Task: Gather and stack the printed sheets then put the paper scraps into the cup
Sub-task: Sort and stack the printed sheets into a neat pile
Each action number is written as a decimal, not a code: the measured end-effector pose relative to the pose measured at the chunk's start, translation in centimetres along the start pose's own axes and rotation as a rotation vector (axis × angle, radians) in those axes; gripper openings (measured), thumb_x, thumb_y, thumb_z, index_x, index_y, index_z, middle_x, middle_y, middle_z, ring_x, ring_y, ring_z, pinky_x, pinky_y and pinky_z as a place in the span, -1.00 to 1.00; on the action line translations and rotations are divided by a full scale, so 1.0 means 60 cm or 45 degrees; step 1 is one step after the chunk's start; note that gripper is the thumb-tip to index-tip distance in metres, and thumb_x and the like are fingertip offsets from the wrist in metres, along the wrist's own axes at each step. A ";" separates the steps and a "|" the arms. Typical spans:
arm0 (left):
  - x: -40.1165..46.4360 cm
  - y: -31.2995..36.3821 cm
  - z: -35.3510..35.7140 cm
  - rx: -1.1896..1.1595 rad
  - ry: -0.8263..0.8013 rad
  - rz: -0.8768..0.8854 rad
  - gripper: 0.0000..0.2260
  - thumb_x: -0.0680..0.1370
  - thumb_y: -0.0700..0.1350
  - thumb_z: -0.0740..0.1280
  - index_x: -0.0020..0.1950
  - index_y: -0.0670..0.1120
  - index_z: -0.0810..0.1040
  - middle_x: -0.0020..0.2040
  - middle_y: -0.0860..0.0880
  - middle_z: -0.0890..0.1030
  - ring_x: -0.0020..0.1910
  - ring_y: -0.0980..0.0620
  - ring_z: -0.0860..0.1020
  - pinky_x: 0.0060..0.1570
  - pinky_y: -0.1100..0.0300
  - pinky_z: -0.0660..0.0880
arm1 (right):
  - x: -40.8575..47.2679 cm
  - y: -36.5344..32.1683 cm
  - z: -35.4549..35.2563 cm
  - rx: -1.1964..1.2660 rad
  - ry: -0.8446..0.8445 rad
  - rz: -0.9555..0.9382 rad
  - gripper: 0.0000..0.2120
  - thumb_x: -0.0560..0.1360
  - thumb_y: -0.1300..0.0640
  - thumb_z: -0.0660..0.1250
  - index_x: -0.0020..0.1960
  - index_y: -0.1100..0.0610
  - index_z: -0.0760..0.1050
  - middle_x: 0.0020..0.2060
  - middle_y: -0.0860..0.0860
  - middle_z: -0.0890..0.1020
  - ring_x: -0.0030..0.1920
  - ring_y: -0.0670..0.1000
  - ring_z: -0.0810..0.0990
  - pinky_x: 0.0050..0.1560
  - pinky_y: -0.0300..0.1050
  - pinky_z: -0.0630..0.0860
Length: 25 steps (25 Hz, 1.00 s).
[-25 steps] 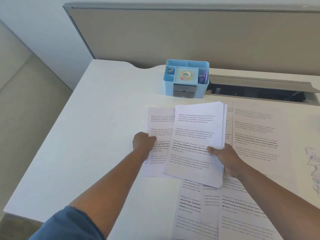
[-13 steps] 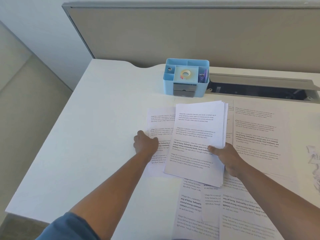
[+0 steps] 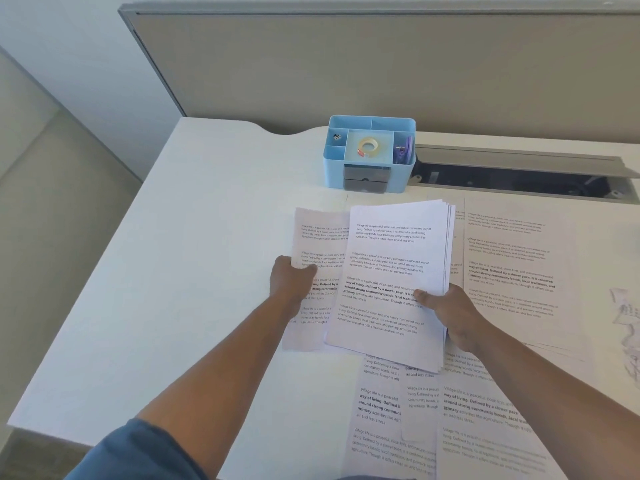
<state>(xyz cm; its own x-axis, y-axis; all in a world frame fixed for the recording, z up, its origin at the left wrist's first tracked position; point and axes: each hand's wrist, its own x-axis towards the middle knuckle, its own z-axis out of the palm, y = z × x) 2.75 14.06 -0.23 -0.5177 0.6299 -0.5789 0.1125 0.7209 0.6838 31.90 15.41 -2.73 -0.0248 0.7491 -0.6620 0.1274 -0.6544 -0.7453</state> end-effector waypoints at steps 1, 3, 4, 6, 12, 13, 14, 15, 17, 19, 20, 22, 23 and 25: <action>0.001 -0.003 -0.003 -0.058 -0.011 -0.005 -0.85 0.56 -0.13 0.44 0.08 -0.13 0.55 0.02 -0.07 0.70 -0.08 -0.08 0.69 -0.03 -0.10 0.68 | -0.001 -0.001 0.000 0.003 0.000 -0.002 -0.72 0.57 0.21 0.45 0.27 0.15 0.59 0.07 0.01 0.73 0.06 0.06 0.70 0.12 0.01 0.58; -0.002 -0.009 -0.010 -0.074 -0.036 0.026 -0.92 0.58 -0.15 0.44 0.01 -0.09 0.57 -0.03 -0.06 0.72 -0.10 -0.09 0.70 -0.02 -0.11 0.68 | -0.003 -0.003 0.001 -0.001 0.001 -0.010 -0.73 0.57 0.21 0.45 0.26 0.14 0.59 0.06 0.01 0.73 0.06 0.05 0.70 0.13 0.01 0.58; -0.003 -0.011 -0.013 -0.056 -0.038 0.061 -0.94 0.58 -0.15 0.44 -0.01 -0.08 0.58 -0.05 -0.05 0.72 -0.11 -0.09 0.70 -0.03 -0.11 0.68 | -0.004 -0.003 0.002 -0.005 0.006 -0.015 -0.73 0.57 0.21 0.45 0.27 0.14 0.59 0.06 0.00 0.73 0.06 0.06 0.70 0.15 0.02 0.58; -0.011 -0.007 -0.022 0.014 -0.008 0.161 -0.97 0.58 -0.15 0.42 -0.02 -0.08 0.60 -0.09 -0.03 0.71 -0.13 -0.07 0.69 -0.08 -0.04 0.68 | -0.008 -0.006 0.005 -0.004 0.019 -0.021 -0.72 0.57 0.21 0.45 0.27 0.15 0.60 0.07 0.01 0.73 0.08 0.07 0.69 0.17 0.04 0.57; -0.059 0.057 -0.093 0.226 0.131 0.439 -0.93 0.61 -0.11 0.37 -0.08 -0.01 0.56 -0.18 0.06 0.64 -0.21 -0.03 0.62 -0.29 0.18 0.48 | -0.047 -0.034 0.003 0.062 0.077 -0.090 -0.83 0.57 0.21 0.45 0.14 0.08 0.61 -0.03 -0.05 0.70 -0.02 0.00 0.65 0.06 -0.01 0.51; -0.067 0.068 -0.109 0.258 0.141 0.481 -0.92 0.61 -0.11 0.36 -0.08 -0.01 0.56 -0.17 0.05 0.65 -0.20 -0.03 0.62 -0.26 0.17 0.51 | -0.054 -0.039 0.000 0.095 0.084 -0.106 -0.86 0.57 0.23 0.45 0.10 0.07 0.61 -0.04 -0.05 0.71 -0.02 0.01 0.66 0.04 -0.01 0.52; -0.074 0.078 -0.124 0.288 0.146 0.521 -0.92 0.62 -0.11 0.35 -0.07 -0.02 0.57 -0.16 0.05 0.65 -0.20 -0.03 0.63 -0.24 0.15 0.52 | -0.062 -0.044 -0.005 0.125 0.095 -0.121 -0.87 0.56 0.24 0.45 0.07 0.06 0.62 -0.04 -0.04 0.71 -0.02 0.03 0.67 0.04 0.00 0.54; -0.083 0.089 -0.137 0.309 0.151 0.562 -0.92 0.62 -0.11 0.34 -0.05 -0.03 0.58 -0.15 0.05 0.66 -0.20 -0.01 0.63 -0.26 0.15 0.51 | -0.069 -0.048 -0.009 0.150 0.107 -0.135 -0.87 0.56 0.25 0.45 0.05 0.05 0.63 -0.03 -0.03 0.72 0.00 0.06 0.68 0.05 0.02 0.55; -0.103 0.108 -0.160 0.312 0.141 0.634 -0.92 0.64 -0.12 0.32 -0.02 -0.03 0.59 -0.15 0.08 0.66 -0.21 0.04 0.62 -0.31 0.18 0.46 | -0.086 -0.055 -0.018 0.185 0.126 -0.169 -0.85 0.55 0.26 0.45 0.05 0.05 0.64 -0.01 0.00 0.73 0.01 0.09 0.69 0.08 0.06 0.58; -0.122 0.123 -0.177 0.229 0.088 0.694 -0.93 0.64 -0.12 0.33 0.01 -0.02 0.61 -0.13 0.09 0.68 -0.19 0.05 0.64 -0.25 0.17 0.50 | -0.103 -0.056 -0.026 0.201 0.141 -0.199 -0.83 0.55 0.28 0.45 0.06 0.05 0.64 0.00 0.01 0.74 0.02 0.11 0.69 0.12 0.10 0.59; -0.129 0.128 -0.183 0.157 0.040 0.719 -0.93 0.64 -0.13 0.34 0.04 -0.04 0.62 -0.11 0.07 0.70 -0.16 0.03 0.67 -0.19 0.14 0.56 | -0.113 -0.054 -0.029 0.214 0.146 -0.211 -0.82 0.55 0.29 0.44 0.08 0.06 0.64 0.01 0.01 0.73 0.02 0.11 0.69 0.12 0.11 0.58; -0.142 0.135 -0.189 -0.017 -0.098 0.713 -0.92 0.65 -0.16 0.36 0.09 -0.08 0.64 -0.06 -0.01 0.75 -0.11 -0.06 0.72 -0.07 0.02 0.66 | -0.136 -0.052 -0.037 0.249 0.144 -0.223 -0.79 0.54 0.30 0.44 0.13 0.09 0.64 0.02 0.03 0.74 0.03 0.12 0.70 0.12 0.12 0.59; -0.149 0.136 -0.189 -0.095 -0.187 0.683 -0.90 0.65 -0.20 0.36 0.13 -0.11 0.65 -0.03 -0.05 0.76 -0.08 -0.10 0.74 -0.03 -0.05 0.67 | -0.145 -0.050 -0.042 0.270 0.131 -0.225 -0.77 0.54 0.30 0.44 0.16 0.10 0.64 0.03 0.05 0.74 0.05 0.14 0.70 0.13 0.14 0.59; -0.161 0.131 -0.182 -0.209 -0.362 0.612 -0.85 0.64 -0.27 0.35 0.19 -0.17 0.65 0.04 -0.14 0.75 0.02 -0.19 0.73 0.07 -0.18 0.66 | -0.162 -0.047 -0.050 0.305 0.076 -0.244 -0.73 0.53 0.32 0.44 0.21 0.13 0.64 0.06 0.07 0.75 0.09 0.18 0.71 0.16 0.20 0.60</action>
<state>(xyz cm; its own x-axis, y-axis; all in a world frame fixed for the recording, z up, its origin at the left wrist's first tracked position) -0.61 10.49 15.56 -0.1905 0.9446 -0.2675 0.1341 0.2949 0.9461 34.78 10.26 6.04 0.0333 0.8613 -0.5070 -0.1116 -0.5009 -0.8583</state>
